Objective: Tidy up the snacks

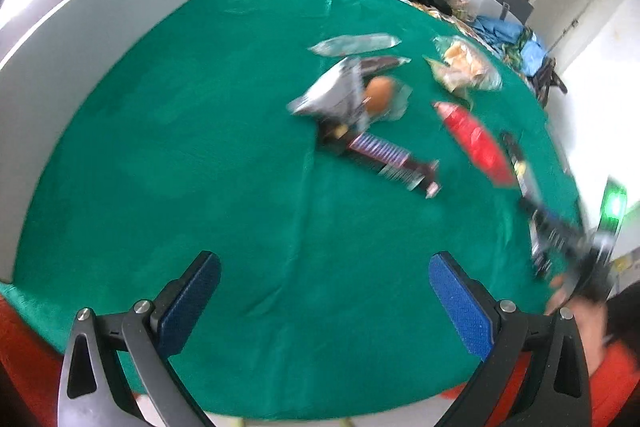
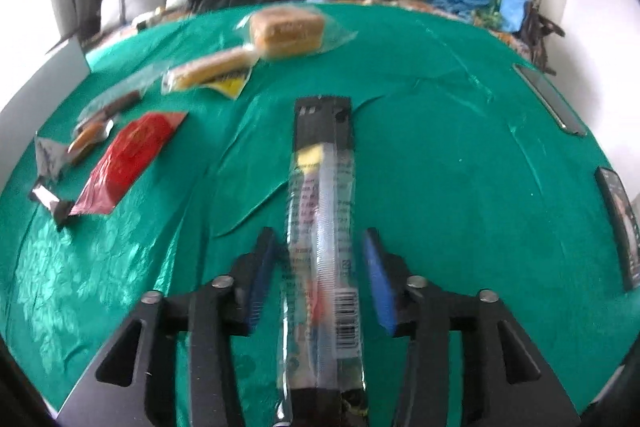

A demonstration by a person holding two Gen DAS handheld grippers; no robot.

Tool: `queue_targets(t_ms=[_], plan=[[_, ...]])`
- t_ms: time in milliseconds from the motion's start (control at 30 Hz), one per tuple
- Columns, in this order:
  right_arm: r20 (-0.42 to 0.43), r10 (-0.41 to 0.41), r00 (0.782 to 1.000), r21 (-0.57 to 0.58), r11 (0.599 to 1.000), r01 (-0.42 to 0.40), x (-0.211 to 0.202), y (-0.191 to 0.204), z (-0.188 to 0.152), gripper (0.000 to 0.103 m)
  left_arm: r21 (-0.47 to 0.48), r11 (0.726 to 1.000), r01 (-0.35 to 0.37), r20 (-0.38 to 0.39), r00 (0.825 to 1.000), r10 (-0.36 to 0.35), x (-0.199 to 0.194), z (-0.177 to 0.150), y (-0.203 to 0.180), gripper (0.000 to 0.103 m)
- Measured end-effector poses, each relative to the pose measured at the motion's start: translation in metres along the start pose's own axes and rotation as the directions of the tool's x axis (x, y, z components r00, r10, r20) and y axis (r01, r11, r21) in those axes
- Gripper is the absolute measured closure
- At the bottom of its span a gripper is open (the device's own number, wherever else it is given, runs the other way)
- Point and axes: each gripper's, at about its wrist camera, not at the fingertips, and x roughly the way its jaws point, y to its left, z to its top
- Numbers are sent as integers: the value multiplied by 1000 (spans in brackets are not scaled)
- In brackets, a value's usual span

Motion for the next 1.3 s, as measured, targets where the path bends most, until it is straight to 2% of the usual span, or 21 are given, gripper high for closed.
queue_targets(t_ms=[133, 200, 267, 333, 467, 533, 633, 700, 733, 767, 800, 833, 867, 900, 967, 1000, 1033, 1067, 1133, 1233, 1300], plan=[[8, 44, 999, 19, 999, -44, 5, 0, 3, 48, -88, 994, -63, -29, 998, 61, 35, 42, -28, 0], [15, 61, 998, 35, 997, -62, 1, -6, 1, 48, -125, 978, -168, -54, 985, 162, 62, 62, -41, 0], [18, 69, 997, 39, 997, -69, 0, -7, 0, 48, -127, 953, -275, -76, 961, 267, 84, 69, -46, 0], [18, 77, 997, 39, 996, -78, 0, -7, 0, 47, -75, 921, -383, -66, 923, 379, 92, 68, -51, 0], [25, 90, 996, 52, 994, -91, 0, -9, 0, 47, 60, 938, -341, -35, 939, 343, 78, 48, -40, 0], [24, 92, 995, 59, 994, -93, 0, -10, 0, 47, 117, 927, -357, -18, 932, 362, 66, 41, -26, 0], [22, 81, 996, 55, 995, -82, 1, -9, 1, 47, 134, 925, -355, -20, 933, 360, 55, 36, -5, 0], [20, 76, 997, 54, 996, -77, 2, -8, 1, 47, 136, 938, -320, -34, 944, 327, 53, 35, 5, 1], [21, 77, 997, 55, 995, -78, 1, -8, 2, 47, 143, 940, -309, -31, 948, 316, 52, 34, 6, 4], [21, 79, 997, 57, 995, -81, 1, -9, 2, 47, 160, 945, -284, -21, 957, 291, 51, 33, 3, 18], [22, 82, 996, 59, 995, -84, 1, -9, 2, 47, 203, 947, -249, 4, 967, 254, 48, 31, -2, 27], [24, 86, 996, 63, 994, -88, 1, -10, 2, 47, 248, 941, -231, 13, 972, 236, 47, 29, -7, 49], [25, 89, 996, 65, 994, -91, 0, -11, 1, 47, 312, 929, -198, 7, 978, 206, 46, 27, -17, 76], [26, 91, 995, 68, 993, -93, 0, -11, 1, 47, 355, 917, -183, -2, 981, 196, 47, 25, -24, 86], [27, 89, 996, 72, 993, -91, 0, -12, 1, 47, 451, 873, -185, -7, 978, 210, 48, 19, -39, 86], [28, 89, 996, 72, 993, -90, 0, -12, 1, 47, 473, 862, -181, -7, 978, 209, 48, 18, -43, 86], [27, 88, 996, 71, 993, -90, 0, -12, 1, 47, 476, 858, -195, 3, 976, 220, 49, 20, -42, 86], [27, 86, 996, 71, 994, -88, 0, -12, 1, 47, 453, 866, -212, 13, 973, 231, 50, 26, -37, 86], [27, 83, 996, 70, 994, -85, -1, -12, 1, 48, 359, 905, -229, 16, 971, 239, 52, 44, -18, 86], [27, 80, 996, 70, 994, -82, -1, -13, 1, 48, 228, 958, -172, 3, 984, 176, 53, 62, 10, 87], [27, 78, 997, 68, 995, -79, -1, -13, 1, 48, 224, 967, -124, -5, 992, 129, 59, 73, 7, 87]])
